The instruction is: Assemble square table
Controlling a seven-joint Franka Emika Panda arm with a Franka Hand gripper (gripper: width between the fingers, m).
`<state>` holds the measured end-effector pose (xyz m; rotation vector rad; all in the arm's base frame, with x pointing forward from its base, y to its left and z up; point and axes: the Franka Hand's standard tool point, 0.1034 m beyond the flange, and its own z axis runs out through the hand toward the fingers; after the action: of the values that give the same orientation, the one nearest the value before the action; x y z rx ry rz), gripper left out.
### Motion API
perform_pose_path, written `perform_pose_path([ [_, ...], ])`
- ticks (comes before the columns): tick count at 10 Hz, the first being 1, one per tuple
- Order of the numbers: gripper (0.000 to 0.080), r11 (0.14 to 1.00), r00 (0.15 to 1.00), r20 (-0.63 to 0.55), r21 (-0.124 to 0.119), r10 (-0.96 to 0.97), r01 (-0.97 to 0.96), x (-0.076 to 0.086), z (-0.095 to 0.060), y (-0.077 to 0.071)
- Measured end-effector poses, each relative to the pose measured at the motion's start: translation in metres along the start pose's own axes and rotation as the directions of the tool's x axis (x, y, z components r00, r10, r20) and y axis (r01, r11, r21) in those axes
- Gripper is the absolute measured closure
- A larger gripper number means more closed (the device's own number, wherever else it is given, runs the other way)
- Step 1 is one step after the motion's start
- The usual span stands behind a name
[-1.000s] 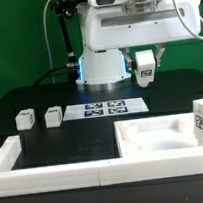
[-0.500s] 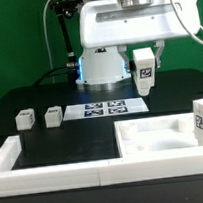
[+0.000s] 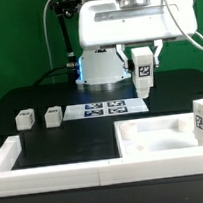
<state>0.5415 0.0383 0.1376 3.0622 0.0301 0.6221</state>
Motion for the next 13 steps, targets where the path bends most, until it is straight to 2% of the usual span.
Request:
perform_pose_path([
  [1,0.0512,1.0,1.0,-0.018,-0.006,-0.003,0.003,0.018,0.002,0.004],
  [3,0.0512,0.999,0.998,-0.048,-0.026,-0.032,0.031,0.038,0.014,0.014],
  [4,0.0512,0.998,0.998,-0.054,-0.036,-0.045,0.043,0.039,0.021,0.019],
  [5,0.0512,0.998,0.997,-0.056,-0.032,-0.049,0.048,0.039,0.019,0.015],
  [9,0.0512,0.997,0.986,-0.157,-0.056,-0.063,0.055,0.041,0.02,0.019],
  [11,0.0512,0.997,0.987,-0.145,-0.054,-0.069,0.062,0.053,0.027,0.016],
  [13,0.0512,0.995,0.985,-0.149,-0.064,-0.083,0.074,0.061,0.035,0.019],
])
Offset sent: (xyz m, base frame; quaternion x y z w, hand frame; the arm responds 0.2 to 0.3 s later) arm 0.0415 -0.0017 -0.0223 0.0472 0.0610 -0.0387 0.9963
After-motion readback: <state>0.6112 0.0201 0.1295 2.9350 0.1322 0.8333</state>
